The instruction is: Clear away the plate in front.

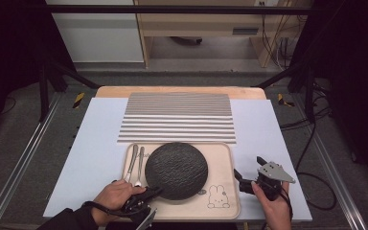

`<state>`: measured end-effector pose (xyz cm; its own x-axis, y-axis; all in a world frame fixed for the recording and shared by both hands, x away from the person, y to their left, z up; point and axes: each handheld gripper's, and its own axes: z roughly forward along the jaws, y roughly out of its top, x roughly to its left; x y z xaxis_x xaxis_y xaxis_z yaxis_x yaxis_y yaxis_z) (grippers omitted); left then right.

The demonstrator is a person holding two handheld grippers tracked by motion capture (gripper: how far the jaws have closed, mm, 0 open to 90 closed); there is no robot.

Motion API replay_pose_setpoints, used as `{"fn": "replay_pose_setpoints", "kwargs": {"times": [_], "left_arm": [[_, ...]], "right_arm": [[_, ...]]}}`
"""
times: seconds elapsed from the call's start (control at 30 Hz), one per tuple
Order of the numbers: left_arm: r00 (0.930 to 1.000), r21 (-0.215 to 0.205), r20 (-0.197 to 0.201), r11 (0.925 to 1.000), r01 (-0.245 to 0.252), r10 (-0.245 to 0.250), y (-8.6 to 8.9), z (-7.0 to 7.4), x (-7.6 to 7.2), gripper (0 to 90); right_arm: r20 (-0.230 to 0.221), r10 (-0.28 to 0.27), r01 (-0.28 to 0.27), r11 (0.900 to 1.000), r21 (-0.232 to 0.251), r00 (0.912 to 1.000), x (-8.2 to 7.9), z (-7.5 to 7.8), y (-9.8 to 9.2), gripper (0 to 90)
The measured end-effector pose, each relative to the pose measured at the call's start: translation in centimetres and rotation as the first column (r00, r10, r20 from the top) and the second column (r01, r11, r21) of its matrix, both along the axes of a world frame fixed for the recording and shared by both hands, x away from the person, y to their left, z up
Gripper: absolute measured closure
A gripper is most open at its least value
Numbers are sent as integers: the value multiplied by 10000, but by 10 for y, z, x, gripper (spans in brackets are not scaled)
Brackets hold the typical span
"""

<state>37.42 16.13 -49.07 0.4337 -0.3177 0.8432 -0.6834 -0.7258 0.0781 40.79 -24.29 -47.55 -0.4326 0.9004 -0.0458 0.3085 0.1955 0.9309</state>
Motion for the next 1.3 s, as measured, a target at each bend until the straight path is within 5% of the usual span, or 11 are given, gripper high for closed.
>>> {"fn": "replay_pose_setpoints", "kwargs": {"times": [0.7,1.13,1.3], "left_arm": [[9993,-113,-323,9998,-174,170,-1,-2,1,790],[9963,-1036,-599,9924,-670,610,-3,6,0,482],[9896,-1153,-1204,9890,-927,788,-4,9,-1,388]], "right_arm": [[-32,8,-8,10000,-8,10000,0,0,1,53],[-92,19,-20,9999,-114,10000,1,-1,1,53],[-81,26,-27,9999,-106,10000,0,-1,1,53]]}}
